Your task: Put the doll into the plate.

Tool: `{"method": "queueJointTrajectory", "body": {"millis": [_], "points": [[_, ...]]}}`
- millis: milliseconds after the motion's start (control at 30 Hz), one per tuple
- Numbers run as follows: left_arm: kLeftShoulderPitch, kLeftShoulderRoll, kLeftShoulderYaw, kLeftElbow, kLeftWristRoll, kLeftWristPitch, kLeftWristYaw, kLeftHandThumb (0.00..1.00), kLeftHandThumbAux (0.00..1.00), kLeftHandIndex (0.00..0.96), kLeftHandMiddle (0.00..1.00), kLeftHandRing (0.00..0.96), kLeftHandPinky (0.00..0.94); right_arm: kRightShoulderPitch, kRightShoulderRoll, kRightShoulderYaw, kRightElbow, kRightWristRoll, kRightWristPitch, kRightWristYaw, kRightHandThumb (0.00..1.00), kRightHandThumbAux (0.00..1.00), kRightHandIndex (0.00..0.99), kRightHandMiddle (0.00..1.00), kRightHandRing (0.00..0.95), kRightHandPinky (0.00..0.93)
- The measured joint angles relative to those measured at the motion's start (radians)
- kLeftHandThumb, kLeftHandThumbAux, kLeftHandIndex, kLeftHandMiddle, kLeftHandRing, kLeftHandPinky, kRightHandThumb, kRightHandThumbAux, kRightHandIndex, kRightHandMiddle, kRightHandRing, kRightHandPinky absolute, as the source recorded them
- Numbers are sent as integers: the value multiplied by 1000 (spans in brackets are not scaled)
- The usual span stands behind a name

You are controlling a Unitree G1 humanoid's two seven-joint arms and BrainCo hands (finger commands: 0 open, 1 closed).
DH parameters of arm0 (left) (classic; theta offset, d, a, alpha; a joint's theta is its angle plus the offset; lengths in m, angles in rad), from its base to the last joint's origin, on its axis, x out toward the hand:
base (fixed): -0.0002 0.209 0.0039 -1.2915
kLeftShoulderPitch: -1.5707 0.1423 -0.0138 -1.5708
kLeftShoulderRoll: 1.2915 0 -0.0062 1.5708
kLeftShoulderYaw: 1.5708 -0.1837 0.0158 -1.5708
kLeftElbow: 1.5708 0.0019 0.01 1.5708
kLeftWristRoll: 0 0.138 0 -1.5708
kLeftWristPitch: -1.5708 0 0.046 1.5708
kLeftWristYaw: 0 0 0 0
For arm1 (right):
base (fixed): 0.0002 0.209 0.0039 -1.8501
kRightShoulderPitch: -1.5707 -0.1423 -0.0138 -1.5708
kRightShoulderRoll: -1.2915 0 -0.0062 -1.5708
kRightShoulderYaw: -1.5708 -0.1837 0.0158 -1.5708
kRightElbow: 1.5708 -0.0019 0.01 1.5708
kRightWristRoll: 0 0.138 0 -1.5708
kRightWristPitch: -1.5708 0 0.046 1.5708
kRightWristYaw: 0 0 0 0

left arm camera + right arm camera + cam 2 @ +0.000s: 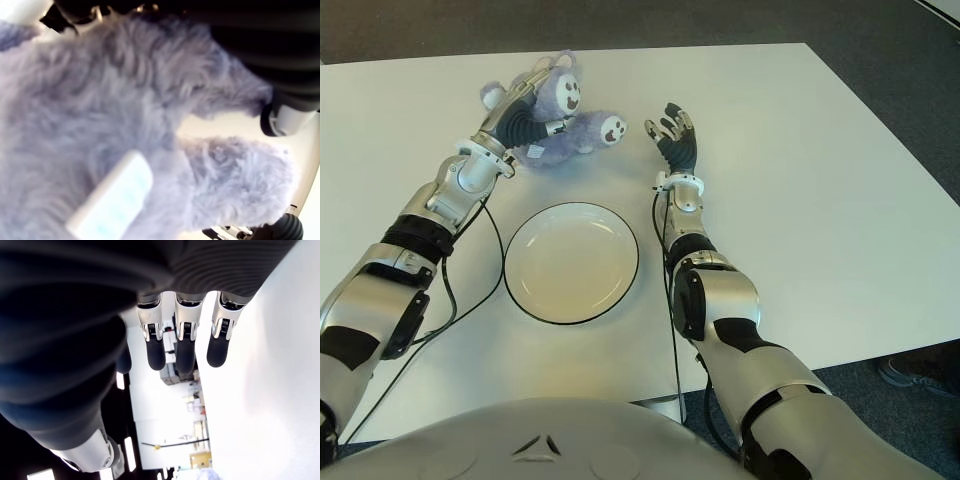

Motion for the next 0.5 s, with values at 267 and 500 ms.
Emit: {"method": "queueJointTrajectory", "body": {"millis": [267, 500], "points": [[-21, -4, -4, 39, 1, -11, 20, 339, 414, 0, 97, 69, 0, 0, 0, 0, 0, 3, 0, 0, 372, 800, 167, 152, 145, 166], [-39, -14, -5, 67, 4, -14, 27, 368, 418, 0, 97, 66, 0, 0, 1, 0, 0, 4, 0, 2, 373, 802, 159, 149, 142, 163]]}}
